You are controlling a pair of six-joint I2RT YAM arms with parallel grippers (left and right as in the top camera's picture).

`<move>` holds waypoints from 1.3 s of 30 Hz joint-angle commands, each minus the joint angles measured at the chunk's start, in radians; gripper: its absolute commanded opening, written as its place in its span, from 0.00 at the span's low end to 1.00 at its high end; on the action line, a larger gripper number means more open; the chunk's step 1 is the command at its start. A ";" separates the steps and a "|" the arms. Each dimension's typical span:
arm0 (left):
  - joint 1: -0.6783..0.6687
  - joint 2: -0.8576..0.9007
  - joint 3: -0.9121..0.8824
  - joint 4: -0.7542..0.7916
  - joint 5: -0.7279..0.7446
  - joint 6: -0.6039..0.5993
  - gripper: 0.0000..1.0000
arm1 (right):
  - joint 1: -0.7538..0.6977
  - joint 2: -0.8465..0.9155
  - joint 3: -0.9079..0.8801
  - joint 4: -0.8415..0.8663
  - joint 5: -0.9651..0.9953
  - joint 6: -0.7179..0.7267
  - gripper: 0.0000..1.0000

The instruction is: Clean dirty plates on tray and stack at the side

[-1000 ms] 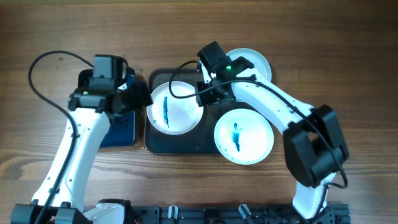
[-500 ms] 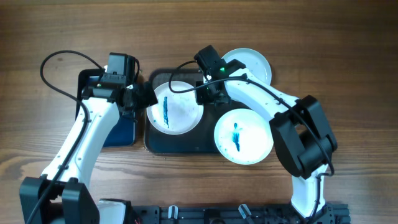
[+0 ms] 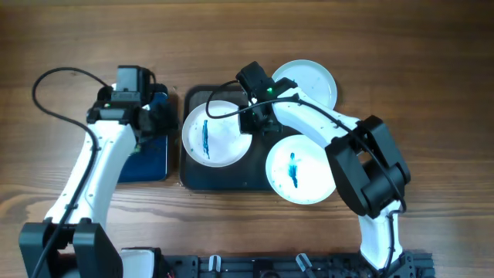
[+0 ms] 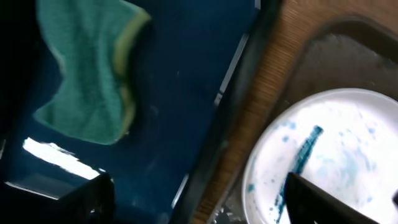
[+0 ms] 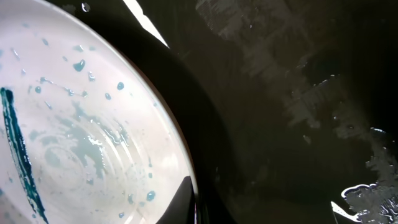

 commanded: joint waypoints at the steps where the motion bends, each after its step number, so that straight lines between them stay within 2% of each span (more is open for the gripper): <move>1: 0.071 0.048 0.005 0.014 -0.020 0.021 0.81 | 0.005 0.019 0.001 0.008 0.009 0.008 0.04; 5: 0.125 0.123 0.005 0.034 -0.019 0.016 0.80 | 0.005 0.019 0.002 0.023 0.005 0.006 0.04; 6: 0.140 0.144 0.005 0.040 -0.019 0.017 0.78 | 0.005 0.019 0.002 0.027 0.004 0.005 0.04; 7: 0.150 0.159 0.005 0.044 -0.019 0.017 0.70 | 0.005 0.019 0.002 0.031 0.000 0.003 0.04; 11: 0.167 0.192 0.005 0.082 -0.021 0.019 0.65 | 0.005 0.019 0.002 0.034 -0.006 0.006 0.04; 16: 0.167 0.194 0.005 0.147 -0.062 0.022 0.66 | 0.005 0.019 0.002 0.035 -0.018 0.004 0.04; 19: 0.167 0.196 0.005 0.169 -0.105 0.052 0.59 | 0.005 0.019 0.002 0.035 -0.018 0.003 0.04; 21: 0.167 0.197 0.004 0.180 -0.121 0.100 0.58 | 0.005 0.019 0.002 0.037 -0.018 0.003 0.04; 25: 0.167 0.198 -0.023 0.226 -0.171 0.101 0.60 | 0.005 0.019 0.002 0.037 -0.018 0.003 0.04; 28: 0.167 0.203 -0.048 0.253 -0.173 0.095 0.53 | 0.005 0.019 0.002 0.037 -0.017 0.003 0.04; 33: 0.167 0.233 -0.100 0.341 -0.174 0.098 0.56 | 0.005 0.019 0.002 0.044 -0.018 0.003 0.04; 39: 0.171 0.259 -0.101 0.364 -0.223 0.100 0.49 | 0.005 0.019 0.002 0.044 -0.018 0.003 0.04</move>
